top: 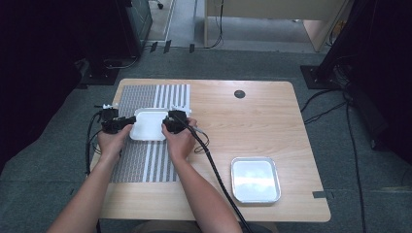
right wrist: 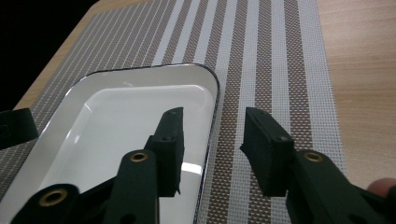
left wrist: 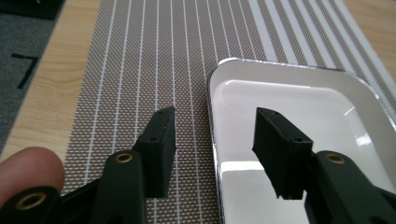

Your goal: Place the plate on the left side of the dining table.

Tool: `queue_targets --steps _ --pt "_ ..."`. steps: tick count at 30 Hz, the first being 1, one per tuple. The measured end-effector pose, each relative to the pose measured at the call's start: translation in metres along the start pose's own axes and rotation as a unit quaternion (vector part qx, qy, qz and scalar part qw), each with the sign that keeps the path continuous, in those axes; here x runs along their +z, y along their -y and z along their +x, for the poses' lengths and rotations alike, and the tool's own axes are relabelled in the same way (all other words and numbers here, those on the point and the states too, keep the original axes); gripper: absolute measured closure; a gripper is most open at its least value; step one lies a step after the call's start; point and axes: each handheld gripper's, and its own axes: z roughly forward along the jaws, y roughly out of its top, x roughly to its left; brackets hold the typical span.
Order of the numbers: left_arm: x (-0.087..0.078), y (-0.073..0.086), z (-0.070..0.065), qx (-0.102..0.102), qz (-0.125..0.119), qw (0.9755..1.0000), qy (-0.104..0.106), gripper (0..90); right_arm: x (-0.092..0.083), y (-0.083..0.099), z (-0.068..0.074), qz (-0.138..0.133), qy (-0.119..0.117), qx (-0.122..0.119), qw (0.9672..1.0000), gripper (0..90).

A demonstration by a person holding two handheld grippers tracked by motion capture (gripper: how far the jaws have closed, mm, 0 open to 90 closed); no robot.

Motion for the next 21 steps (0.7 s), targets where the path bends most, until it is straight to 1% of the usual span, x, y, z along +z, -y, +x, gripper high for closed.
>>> queue_targets --steps 1,2,3,4,5,6,7,8,9,11,12,13,14,16,18,19,20,21 --pt "-0.003 0.0 0.0 -0.001 -0.003 1.0 0.003 47.5 -0.001 -0.001 -0.001 0.0 -0.003 -0.001 1.0 55.8" --pt "-0.003 0.0 0.0 -0.001 -0.003 1.0 0.003 45.3 -0.001 -0.001 -0.001 0.0 -0.003 -0.001 1.0 55.8" --pt "-0.009 0.0 -0.001 0.006 -0.005 0.9999 0.007 42.4 -0.003 -0.003 -0.004 0.004 -0.008 -0.014 0.9999 49.2" --pt "-0.009 0.0 -0.001 0.006 -0.005 0.9999 0.007 40.2 -0.003 -0.003 -0.004 0.004 -0.008 -0.014 0.9999 49.2" --pt "-0.014 0.002 -0.004 0.008 -0.011 0.9998 0.012 37.8 -0.006 -0.004 -0.006 0.012 -0.01 -0.024 0.9996 47.1" --pt "-0.018 0.003 -0.004 0.008 -0.013 0.9997 0.017 37.1 -0.009 -0.004 -0.007 0.013 -0.011 -0.029 0.9994 45.5" --pt "-0.018 0.003 -0.004 0.008 -0.013 0.9997 0.017 37.2 -0.012 -0.004 -0.009 0.014 -0.014 -0.033 0.9993 43.5" --pt "-0.024 0.005 -0.006 0.007 -0.016 0.9993 0.032 35.8 -0.015 -0.005 -0.011 0.014 -0.018 -0.037 0.9991 39.3" --pt "-0.028 0.006 -0.007 0.008 -0.018 0.9992 0.034 34.8 -0.019 -0.005 -0.013 0.012 -0.02 -0.038 0.999 37.3" --pt "-0.035 0.009 -0.008 0.008 -0.024 0.9989 0.038 34.2 -0.027 -0.007 -0.018 0.008 -0.031 -0.04 0.9987 33.6" --pt "-0.038 0.01 -0.009 0.01 -0.027 0.9988 0.04 32.7 -0.031 -0.008 -0.022 0.006 -0.036 -0.042 0.9985 32.6" --pt "-0.038 0.01 -0.009 0.01 -0.027 0.9988 0.04 30.7 -0.035 -0.008 -0.025 0.01 -0.032 -0.05 0.9982 32.2" --pt "-0.043 0.014 -0.012 0.016 -0.027 0.9988 0.037 28.0 -0.038 -0.009 -0.027 0.012 -0.028 -0.053 0.9981 32.1" --pt "-0.047 0.018 -0.016 0.018 -0.028 0.9986 0.042 25.1 -0.044 -0.008 -0.032 0.013 -0.025 -0.067 0.9974 31.8" --pt "-0.049 0.022 -0.021 0.027 -0.021 0.9982 0.048 19.8 -0.051 -0.006 -0.036 0.014 -0.029 -0.077 0.9965 31.2" --pt "-0.049 0.022 -0.021 0.027 -0.021 0.9982 0.048 17.7 -0.051 -0.006 -0.036 0.014 -0.029 -0.077 0.9965 31.2" --pt "-0.051 0.027 -0.026 0.039 -0.018 0.9978 0.051 16.5 -0.058 -0.005 -0.038 0.016 -0.033 -0.086 0.9956 30.7" --pt "-0.051 0.027 -0.026 0.039 -0.018 0.9978 0.051 16.1 -0.058 -0.005 -0.038 0.016 -0.033 -0.086 0.9956 30.7"
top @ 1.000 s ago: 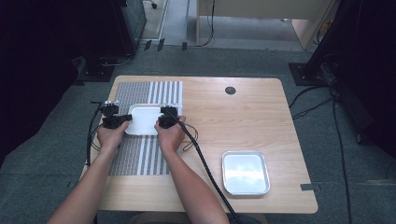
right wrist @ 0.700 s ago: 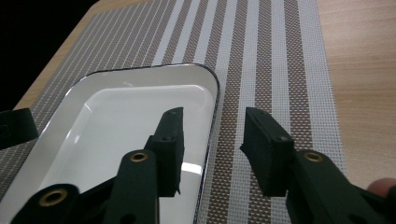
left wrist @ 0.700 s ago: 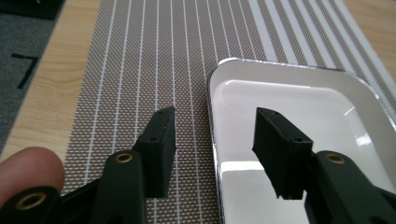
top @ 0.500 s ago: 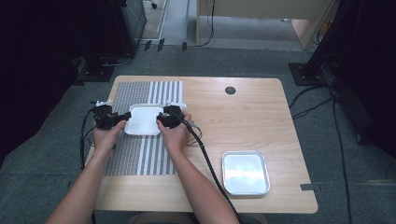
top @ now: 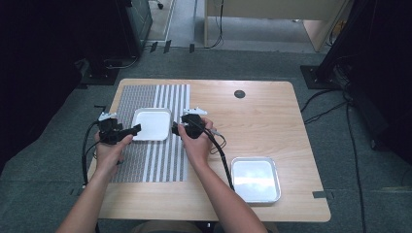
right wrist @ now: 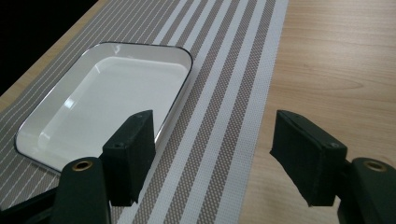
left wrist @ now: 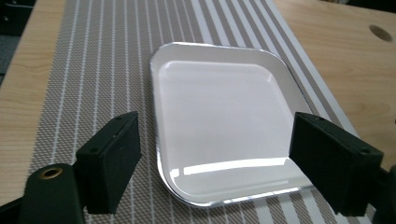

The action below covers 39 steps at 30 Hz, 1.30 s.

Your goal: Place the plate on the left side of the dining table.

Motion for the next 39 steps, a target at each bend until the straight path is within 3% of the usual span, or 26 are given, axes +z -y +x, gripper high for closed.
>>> queue_targets --steps 2,6,17,21,29,35,39 --pt "-0.003 0.006 -0.009 0.01 0.006 0.9999 -0.003 15.5 -0.012 0.002 -0.001 -0.003 -0.008 -0.007 0.9999 29.7" --pt "-0.009 0.014 -0.017 0.011 0.001 0.9999 0.007 14.9 -0.025 0.003 -0.003 -0.005 -0.017 -0.013 0.9998 28.7" --pt "-0.028 0.03 -0.021 -0.005 -0.015 0.9998 0.011 14.3 -0.063 0.009 -0.013 -0.017 -0.015 -0.043 0.9988 27.6" --pt "-0.04 0.034 -0.022 -0.004 -0.026 0.9997 -0.001 14.3 -0.082 0.013 -0.026 -0.025 -0.01 -0.046 0.9986 27.5" --pt "-0.055 0.045 -0.031 -0.004 -0.04 0.9992 -0.001 14.3 -0.104 0.021 -0.051 -0.036 -0.004 -0.038 0.9986 27.5" --pt "-0.063 0.053 -0.038 0.008 -0.043 0.999 -0.001 14.2 -0.12 0.026 -0.07 -0.043 0.003 -0.032 0.9985 27.5" --pt "-0.064 0.062 -0.034 0.006 -0.042 0.9991 -0.007 13.9 -0.131 0.031 -0.082 -0.045 0.007 -0.027 0.9986 27.5"
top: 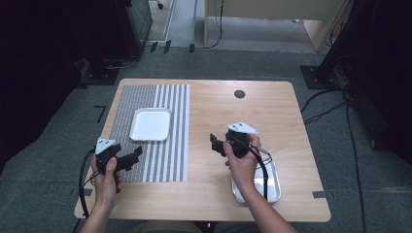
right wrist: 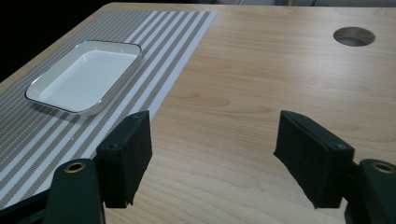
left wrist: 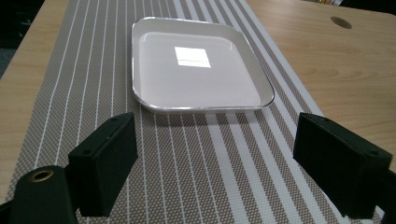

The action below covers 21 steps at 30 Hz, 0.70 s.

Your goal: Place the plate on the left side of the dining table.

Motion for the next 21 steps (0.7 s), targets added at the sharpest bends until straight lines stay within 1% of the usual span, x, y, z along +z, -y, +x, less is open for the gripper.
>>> queue_targets --steps 6,7,8,9,10,17,21 --pt "-0.005 0.015 0.008 -0.001 0.008 0.9999 -0.012 13.9 -0.016 0.008 -0.02 -0.003 0.009 0.004 0.9999 27.4" --pt "-0.005 0.015 0.008 -0.001 0.008 0.9999 -0.012 13.9 -0.016 0.008 -0.02 -0.003 0.009 0.004 0.9999 27.4" --pt "-0.007 0.018 0.01 -0.001 0.007 0.9998 -0.017 13.9 -0.021 0.01 -0.027 -0.005 0.014 0.007 0.9999 27.4" --pt "-0.007 0.018 0.01 -0.001 0.007 0.9998 -0.017 13.8 -0.021 0.01 -0.027 -0.005 0.014 0.007 0.9999 27.4" --pt "-0.01 0.021 0.013 -0.003 0.006 0.9998 -0.02 13.8 -0.026 0.013 -0.034 -0.007 0.019 0.008 0.9998 27.4" --pt "-0.017 0.03 0.022 0.007 0.008 0.9996 -0.026 12.3 -0.041 0.02 -0.053 -0.01 0.033 0.012 0.9993 27.4" --pt "-0.021 0.034 0.027 0.009 0.006 0.9995 -0.03 11.6 -0.049 0.024 -0.064 -0.013 0.041 0.016 0.9989 27.4"
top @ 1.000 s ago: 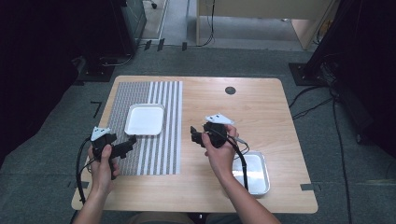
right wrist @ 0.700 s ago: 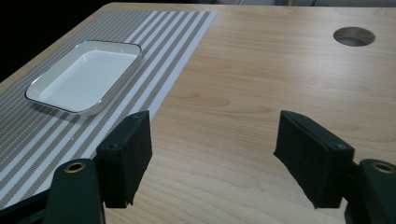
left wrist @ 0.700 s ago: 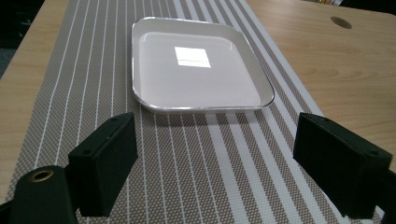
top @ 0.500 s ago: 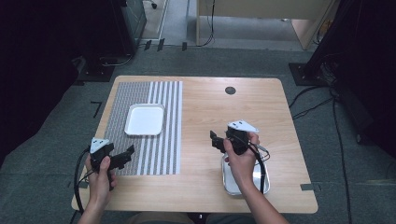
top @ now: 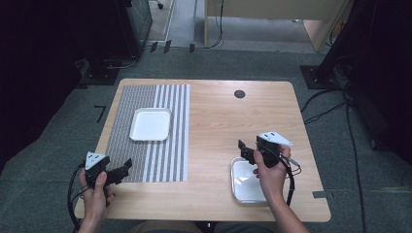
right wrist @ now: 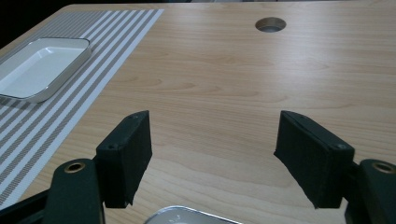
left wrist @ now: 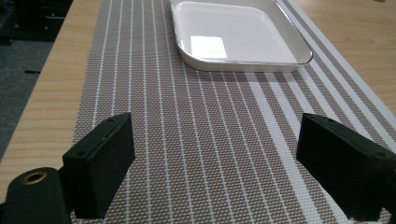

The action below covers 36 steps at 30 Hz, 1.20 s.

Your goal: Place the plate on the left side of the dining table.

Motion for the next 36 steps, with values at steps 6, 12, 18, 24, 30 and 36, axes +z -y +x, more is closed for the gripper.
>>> queue_targets --steps 6,12,18,24,30,36 --pt "-0.003 0.004 0.011 -0.009 0.002 0.9999 -0.014 11.5 -0.014 0.005 -0.021 -0.006 0.014 0.011 0.9998 27.3" --pt "-0.005 0.007 0.02 -0.012 0.002 0.9996 -0.024 11.4 -0.025 0.011 -0.041 -0.01 0.027 0.024 0.9993 26.9" --pt "-0.008 0.012 0.03 -0.014 0.007 0.9992 -0.038 11.3 -0.039 0.024 -0.074 -0.011 0.049 0.051 0.9975 27.0" --pt "-0.009 0.014 0.035 -0.016 0.008 0.9989 -0.044 11.3 -0.048 0.034 -0.093 -0.005 0.066 0.057 0.9962 27.0" --pt "-0.011 0.018 0.043 -0.013 0.015 0.9984 -0.054 11.3 -0.061 0.05 -0.12 -0.003 0.081 0.062 0.9947 26.8" --pt "-0.012 0.022 0.049 -0.01 0.021 0.9979 -0.06 11.3 -0.072 0.066 -0.142 0.002 0.095 0.072 0.9929 26.9"
